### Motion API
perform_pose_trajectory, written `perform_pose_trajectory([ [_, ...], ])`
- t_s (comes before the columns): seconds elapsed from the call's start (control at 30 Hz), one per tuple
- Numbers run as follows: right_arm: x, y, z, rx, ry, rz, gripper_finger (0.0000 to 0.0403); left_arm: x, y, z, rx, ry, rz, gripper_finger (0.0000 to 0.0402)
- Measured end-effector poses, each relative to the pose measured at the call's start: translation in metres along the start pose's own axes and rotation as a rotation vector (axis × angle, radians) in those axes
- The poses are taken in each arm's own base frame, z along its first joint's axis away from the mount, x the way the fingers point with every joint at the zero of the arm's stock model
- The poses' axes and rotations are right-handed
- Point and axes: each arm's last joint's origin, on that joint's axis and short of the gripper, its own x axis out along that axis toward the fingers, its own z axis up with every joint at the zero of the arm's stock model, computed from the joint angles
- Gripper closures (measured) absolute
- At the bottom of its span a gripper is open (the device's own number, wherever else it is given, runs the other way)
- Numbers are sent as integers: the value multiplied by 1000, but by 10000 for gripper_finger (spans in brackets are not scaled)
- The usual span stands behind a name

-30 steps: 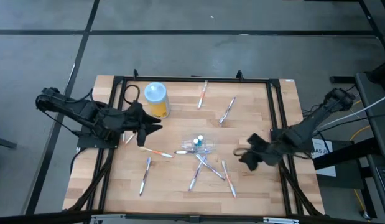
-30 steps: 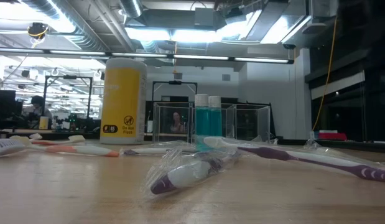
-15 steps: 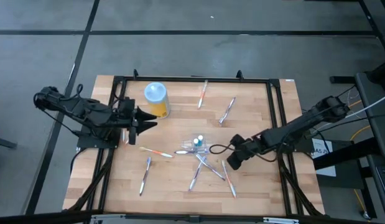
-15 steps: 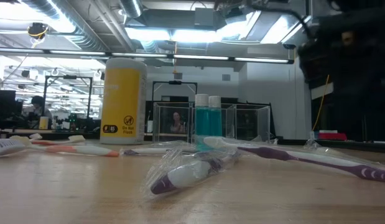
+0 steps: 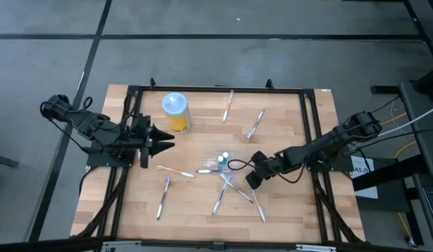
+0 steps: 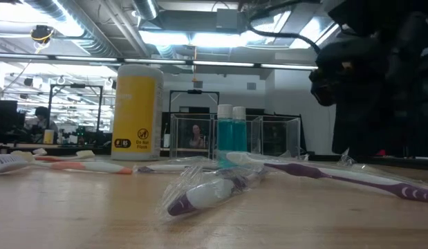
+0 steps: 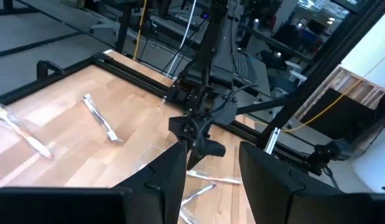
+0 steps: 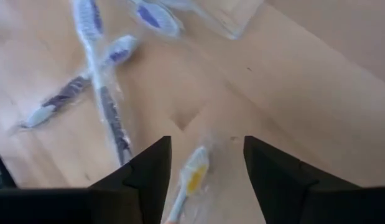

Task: Pick & Place toothbrushing station
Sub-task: Put the white and orange toothbrush into the left compartment of the transparent organizer

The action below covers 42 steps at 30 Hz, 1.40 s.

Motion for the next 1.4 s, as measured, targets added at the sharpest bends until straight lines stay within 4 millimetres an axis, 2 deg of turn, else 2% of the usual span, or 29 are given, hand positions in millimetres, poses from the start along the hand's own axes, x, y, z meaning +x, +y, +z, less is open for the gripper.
perform_pose_trajectory([
  [0.23,9,-1,2,-6,12,-1,226,-4,-6,-2,1,-12,-26,258],
  [0.4,11,-1,2,-16,14,-5,257,-6,-9,-3,3,-13,-32,258],
  [0.53,11,0,2,-19,7,12,300,-7,-10,-4,3,-9,-41,258],
  [0.73,11,3,1,-46,3,35,391,-7,-10,-4,3,-8,-44,258],
  [0.93,9,6,-6,-68,12,45,399,-7,-10,-4,5,-8,-44,258],
  [1.03,1,14,-8,-66,-30,74,400,-7,-10,-4,5,-7,-45,258],
  [1.13,-17,32,-4,-71,-114,128,401,-7,-10,-4,5,-6,-46,258],
  [1.4,-80,84,9,-141,-371,120,402,-7,-10,-4,28,-19,-27,258],
])
